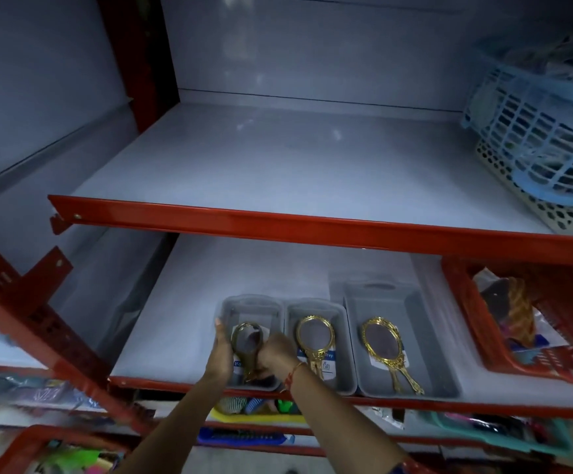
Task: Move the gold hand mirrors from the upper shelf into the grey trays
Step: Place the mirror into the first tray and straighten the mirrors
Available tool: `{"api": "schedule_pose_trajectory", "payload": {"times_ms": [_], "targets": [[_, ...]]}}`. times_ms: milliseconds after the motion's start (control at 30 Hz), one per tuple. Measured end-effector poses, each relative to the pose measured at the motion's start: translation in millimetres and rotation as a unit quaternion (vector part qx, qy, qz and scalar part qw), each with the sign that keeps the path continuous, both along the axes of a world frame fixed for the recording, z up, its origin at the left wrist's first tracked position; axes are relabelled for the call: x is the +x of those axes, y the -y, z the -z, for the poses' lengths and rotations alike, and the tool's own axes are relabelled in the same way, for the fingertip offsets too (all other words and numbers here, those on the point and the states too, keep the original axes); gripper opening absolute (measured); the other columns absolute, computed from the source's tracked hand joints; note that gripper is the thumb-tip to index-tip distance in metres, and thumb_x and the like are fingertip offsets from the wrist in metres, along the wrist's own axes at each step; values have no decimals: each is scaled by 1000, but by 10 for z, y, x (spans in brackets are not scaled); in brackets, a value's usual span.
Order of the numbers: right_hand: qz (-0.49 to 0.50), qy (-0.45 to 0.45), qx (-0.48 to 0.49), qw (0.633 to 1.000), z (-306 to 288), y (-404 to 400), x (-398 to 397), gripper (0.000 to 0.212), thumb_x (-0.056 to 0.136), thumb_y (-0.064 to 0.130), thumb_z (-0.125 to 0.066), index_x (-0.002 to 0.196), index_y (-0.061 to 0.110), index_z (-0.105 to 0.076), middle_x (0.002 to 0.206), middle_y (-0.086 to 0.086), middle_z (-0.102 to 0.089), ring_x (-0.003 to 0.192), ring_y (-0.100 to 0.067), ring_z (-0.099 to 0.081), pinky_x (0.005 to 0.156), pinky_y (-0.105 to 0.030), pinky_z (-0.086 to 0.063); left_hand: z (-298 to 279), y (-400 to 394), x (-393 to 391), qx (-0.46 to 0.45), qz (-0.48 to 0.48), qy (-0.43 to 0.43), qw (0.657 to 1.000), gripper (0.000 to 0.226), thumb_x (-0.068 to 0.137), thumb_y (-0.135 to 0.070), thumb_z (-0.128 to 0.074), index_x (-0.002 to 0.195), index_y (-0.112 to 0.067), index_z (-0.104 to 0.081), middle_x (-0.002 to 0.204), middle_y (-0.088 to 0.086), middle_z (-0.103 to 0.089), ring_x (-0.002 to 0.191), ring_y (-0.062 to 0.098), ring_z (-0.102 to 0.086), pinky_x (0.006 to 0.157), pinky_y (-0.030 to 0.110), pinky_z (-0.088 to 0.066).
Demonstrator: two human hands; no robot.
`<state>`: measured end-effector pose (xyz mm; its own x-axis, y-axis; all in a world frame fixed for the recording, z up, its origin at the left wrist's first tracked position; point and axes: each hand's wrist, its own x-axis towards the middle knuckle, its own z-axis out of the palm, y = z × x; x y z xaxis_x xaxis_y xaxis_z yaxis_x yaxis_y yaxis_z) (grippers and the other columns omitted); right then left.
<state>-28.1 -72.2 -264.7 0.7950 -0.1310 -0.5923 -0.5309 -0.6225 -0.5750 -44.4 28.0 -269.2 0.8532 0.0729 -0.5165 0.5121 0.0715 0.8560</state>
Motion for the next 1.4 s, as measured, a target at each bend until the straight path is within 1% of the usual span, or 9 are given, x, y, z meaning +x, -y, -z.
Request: {"api": "schedule_pose_trajectory", "payload": {"times_ms": [100, 233, 400, 600, 767, 900, 1067, 1200, 1400], "targets": [[-44, -25, -9, 999, 77, -49, 17, 33, 91, 4, -52, 122, -2, -60, 127, -18, -63, 116, -28, -62, 95, -32, -53, 38, -12, -3, -8, -13, -16, 1000, 79, 95, -57, 1, 149, -9, -33, 150, 15, -41, 143, 27, -34, 121, 42, -21], [-76, -36, -14, 996, 85, -96, 22, 31, 93, 11, -52, 122, 1, -59, 125, -16, -64, 113, -28, -63, 90, -31, -52, 49, -60, 14, 2, -4, -33, 999, 81, 95, -58, 0, 148, -6, -35, 150, 15, -42, 143, 27, -35, 120, 40, -22], [-55, -53, 5, 997, 48, -91, 34, 33, 92, 3, -49, 124, 0, -56, 126, -18, -62, 112, -29, -64, 91, -32, -54, 44, -123, 51, 18, 25, -53, 998, 83, 94, -60, 0, 146, -8, -39, 148, 14, -45, 142, 26, -36, 120, 42, -22], [-28, -82, 52, 995, 0, -169, -30, 36, 94, 21, -48, 125, 3, -55, 125, -19, -63, 110, -31, -64, 94, -41, -55, 28, -153, 87, -61, 28, -62, 996, 82, 96, -57, -6, 142, 0, -43, 144, 21, -48, 138, 30, -42, 120, 43, -29], [33, -82, 106, 990, 20, -170, -72, 25, 95, 19, -47, 110, 5, -60, 119, -18, -67, 107, -30, -67, 92, -37, -56, 42, -186, 94, -32, 32, -77, 996, 85, 95, -61, -6, 138, -2, -50, 139, 22, -54, 133, 33, -47, 117, 43, -34], [82, -82, 157, 981, 35, -176, -96, 22, 95, 15, -47, 108, 5, -61, 109, -16, -71, 93, -26, -70, 86, -34, -58, -17, -204, 109, -17, 36, -107, 993, 87, 94, -62, -6, 135, 0, -51, 138, 25, -53, 133, 36, -47, 107, 37, -39], [85, -48, 130, 987, 82, -222, -118, 17, 94, 13, -47, 89, 7, -63, 115, -19, -70, 106, -31, -67, 97, -43, -53, -41, -214, 110, -41, 34, -118, 992, 86, 94, -62, -7, 137, 0, -49, 135, 24, -56, 129, 35, -51, 105, 38, -42], [82, -33, 111, 990, 63, -225, -130, 31, 92, 16, -51, 113, -1, -65, 118, -18, -69, 109, -31, -66, 97, -42, -53, -119, -203, 82, -70, 41, -113, 990, 79, 97, -56, -8, 142, -2, -44, 144, 23, -47, 136, 33, -43, 111, 37, -35], [74, -47, 97, 991, 2, -227, -146, 33, 94, 17, -49, 118, -2, -62, 120, -19, -67, 109, -31, -65, 97, -43, -53, -212, -168, 77, -89, 35, -103, 990, 71, 100, -50, -15, 145, 1, -37, 149, 24, -41, 139, 35, -39, 119, 43, -29]]}}
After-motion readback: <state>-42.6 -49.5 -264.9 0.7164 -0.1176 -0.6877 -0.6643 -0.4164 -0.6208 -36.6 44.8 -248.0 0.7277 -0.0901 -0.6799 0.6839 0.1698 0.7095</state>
